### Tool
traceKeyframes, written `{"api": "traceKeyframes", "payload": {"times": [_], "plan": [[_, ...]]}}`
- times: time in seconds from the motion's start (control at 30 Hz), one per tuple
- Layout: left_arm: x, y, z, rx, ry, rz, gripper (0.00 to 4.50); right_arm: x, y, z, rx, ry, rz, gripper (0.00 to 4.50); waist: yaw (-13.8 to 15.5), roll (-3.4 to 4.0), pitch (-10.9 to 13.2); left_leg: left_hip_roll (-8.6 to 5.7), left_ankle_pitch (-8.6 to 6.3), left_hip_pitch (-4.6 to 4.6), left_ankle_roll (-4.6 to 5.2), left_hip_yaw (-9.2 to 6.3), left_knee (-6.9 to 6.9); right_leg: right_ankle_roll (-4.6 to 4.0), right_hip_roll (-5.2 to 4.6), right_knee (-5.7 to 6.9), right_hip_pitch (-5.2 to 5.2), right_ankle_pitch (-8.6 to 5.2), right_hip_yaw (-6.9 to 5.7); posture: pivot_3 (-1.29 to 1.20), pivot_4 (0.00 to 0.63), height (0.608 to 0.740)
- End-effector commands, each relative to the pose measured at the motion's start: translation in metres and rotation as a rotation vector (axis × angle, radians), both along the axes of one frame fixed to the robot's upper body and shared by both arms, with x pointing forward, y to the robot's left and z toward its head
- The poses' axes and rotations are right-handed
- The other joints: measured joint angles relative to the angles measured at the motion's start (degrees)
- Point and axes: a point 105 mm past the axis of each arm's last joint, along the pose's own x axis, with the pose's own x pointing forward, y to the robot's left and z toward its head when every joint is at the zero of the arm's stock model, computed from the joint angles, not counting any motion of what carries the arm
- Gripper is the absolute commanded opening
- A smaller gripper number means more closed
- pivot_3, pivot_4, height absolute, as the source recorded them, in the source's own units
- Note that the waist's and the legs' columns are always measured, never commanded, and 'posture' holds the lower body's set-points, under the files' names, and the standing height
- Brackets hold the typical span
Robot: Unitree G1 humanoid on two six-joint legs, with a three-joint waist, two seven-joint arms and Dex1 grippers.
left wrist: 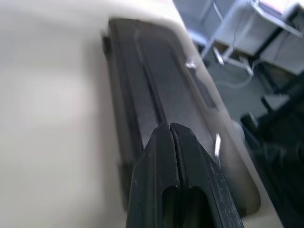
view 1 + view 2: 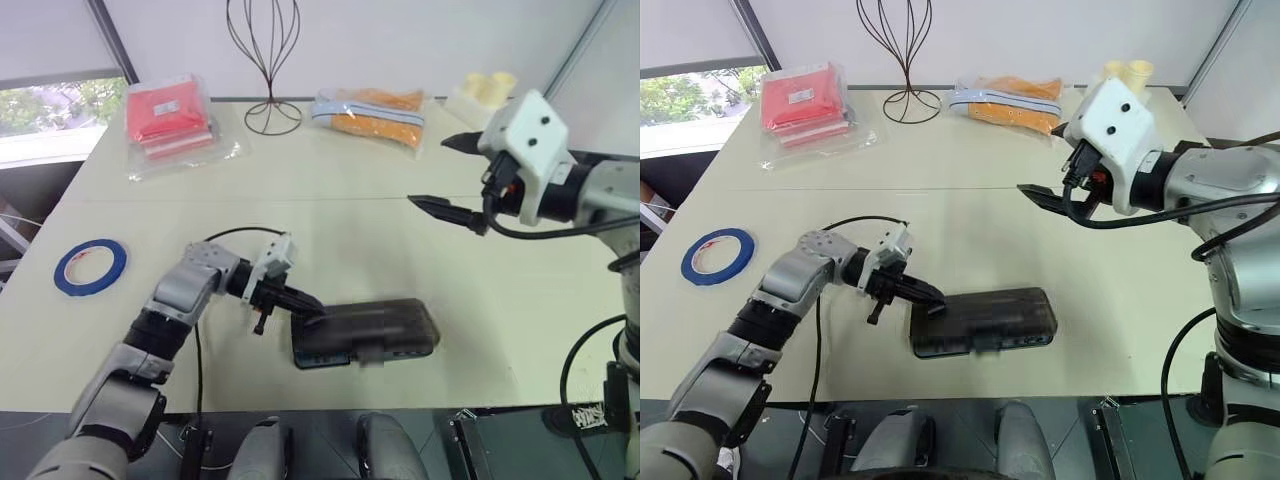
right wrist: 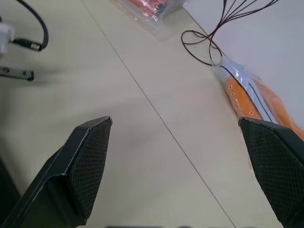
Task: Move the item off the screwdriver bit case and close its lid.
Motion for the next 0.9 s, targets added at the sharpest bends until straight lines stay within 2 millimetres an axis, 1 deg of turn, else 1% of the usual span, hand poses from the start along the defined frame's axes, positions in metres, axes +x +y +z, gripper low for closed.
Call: {"api": "traceKeyframes", "payload": {"times": [0.03,0.1,0.13,0.23,0.37,0.47,0.5,0.53,0.6,0.73,0.8,0.83,0.87,0.9], "plan": [[-0.005,0.009,-0.017,0.093,-0.057,-0.030,0.00,-0.002,0.002,0.002,-0.005,-0.022,0.008,4.44,0.07,0.00,0.00,0.01,0.00,0.01,0.00,-0.01,0.00,0.00,0.00,0.00,0.01,0.00,0.00,0.00,0.150,0.740],[-0.004,0.018,-0.034,0.157,-0.091,-0.021,0.00,-0.002,0.002,-0.004,-0.007,-0.004,0.009,4.44,0.12,0.01,-0.02,0.00,0.00,0.03,0.00,0.00,0.00,0.00,-0.01,-0.01,0.04,0.00,0.01,0.00,0.150,0.740],[-0.004,0.021,-0.037,0.167,-0.093,-0.015,0.00,-0.002,0.001,-0.007,-0.013,0.003,0.007,4.44,0.14,0.02,-0.03,0.00,0.00,0.07,0.01,0.00,0.00,0.00,-0.01,-0.02,0.08,0.00,0.01,0.00,0.150,0.740],[-0.001,0.025,-0.038,0.178,-0.113,-0.011,0.00,-0.002,0.000,-0.016,-0.032,0.023,0.003,4.44,0.12,0.05,-0.05,0.00,-0.01,0.13,0.01,0.00,0.01,-0.01,-0.02,-0.04,0.15,0.00,0.02,0.00,0.150,0.740],[0.005,0.024,-0.030,0.161,-0.138,-0.002,0.00,-0.003,0.000,-0.024,-0.042,0.043,0.010,4.44,0.08,0.08,-0.07,0.00,-0.01,0.18,0.01,0.00,0.01,-0.01,-0.01,-0.03,0.19,0.00,0.01,0.00,0.150,0.740],[0.014,0.017,-0.011,0.081,-0.135,0.045,0.00,-0.007,0.002,-0.029,-0.037,0.061,0.035,4.44,0.08,0.08,-0.07,0.00,-0.01,0.18,0.02,0.00,0.02,-0.01,0.00,-0.02,0.18,0.00,0.01,0.00,0.150,0.740],[0.018,0.015,-0.001,0.047,-0.132,0.065,0.00,-0.010,0.003,-0.033,-0.036,0.076,0.051,4.44,0.09,0.07,-0.07,0.00,-0.01,0.16,0.02,-0.01,0.02,-0.01,0.01,-0.02,0.18,0.00,0.00,0.00,0.150,0.740],[0.023,0.013,0.009,0.016,-0.134,0.089,0.00,-0.015,0.004,-0.040,-0.049,0.098,0.073,4.44,0.11,0.06,-0.06,0.00,-0.01,0.14,0.02,-0.01,0.02,0.00,0.01,-0.02,0.17,0.00,0.00,0.00,0.150,0.740],[0.030,0.013,0.022,-0.018,-0.137,0.125,0.00,-0.025,0.006,-0.051,-0.075,0.131,0.117,4.44,0.25,0.01,-0.02,-0.01,-0.02,0.07,0.03,-0.04,0.02,0.00,0.01,-0.03,0.15,-0.01,-0.01,0.00,0.150,0.740],[0.044,0.016,0.039,-0.050,-0.132,0.180,0.00,-0.050,0.025,-0.073,-0.051,0.227,0.245,4.44,0.20,-0.16,0.12,-0.02,-0.05,-0.05,0.09,-0.03,0.04,0.01,0.01,-0.04,0.03,-0.01,-0.01,0.00,0.150,0.740],[0.050,0.014,0.042,-0.048,-0.142,0.189,0.00,-0.055,0.028,-0.081,-0.037,0.260,0.263,3.92,0.20,-0.16,0.12,-0.02,-0.05,-0.05,0.09,-0.03,0.05,0.01,0.01,-0.03,0.04,-0.01,-0.02,0.00,0.150,0.740],[0.053,0.013,0.043,-0.047,-0.148,0.193,0.00,-0.057,0.029,-0.087,-0.036,0.278,0.266,3.56,0.21,-0.16,0.12,-0.02,-0.05,-0.03,0.09,-0.02,0.05,0.01,0.01,-0.03,0.05,-0.01,-0.02,0.00,0.150,0.740],[0.056,0.010,0.045,-0.050,-0.153,0.199,0.00,-0.059,0.030,-0.094,-0.037,0.302,0.275,3.16,0.20,-0.16,0.12,-0.02,-0.05,-0.01,0.09,-0.02,0.05,0.01,0.01,-0.04,0.08,-0.01,-0.02,0.00,0.150,0.740],[0.059,0.008,0.046,-0.051,-0.156,0.202,0.00,-0.062,0.031,-0.100,-0.046,0.324,0.283,2.56,0.20,-0.17,0.13,-0.02,-0.05,0.00,0.09,-0.02,0.05,0.01,0.01,-0.04,0.09,-0.01,-0.02,0.00,0.150,0.740]]}}
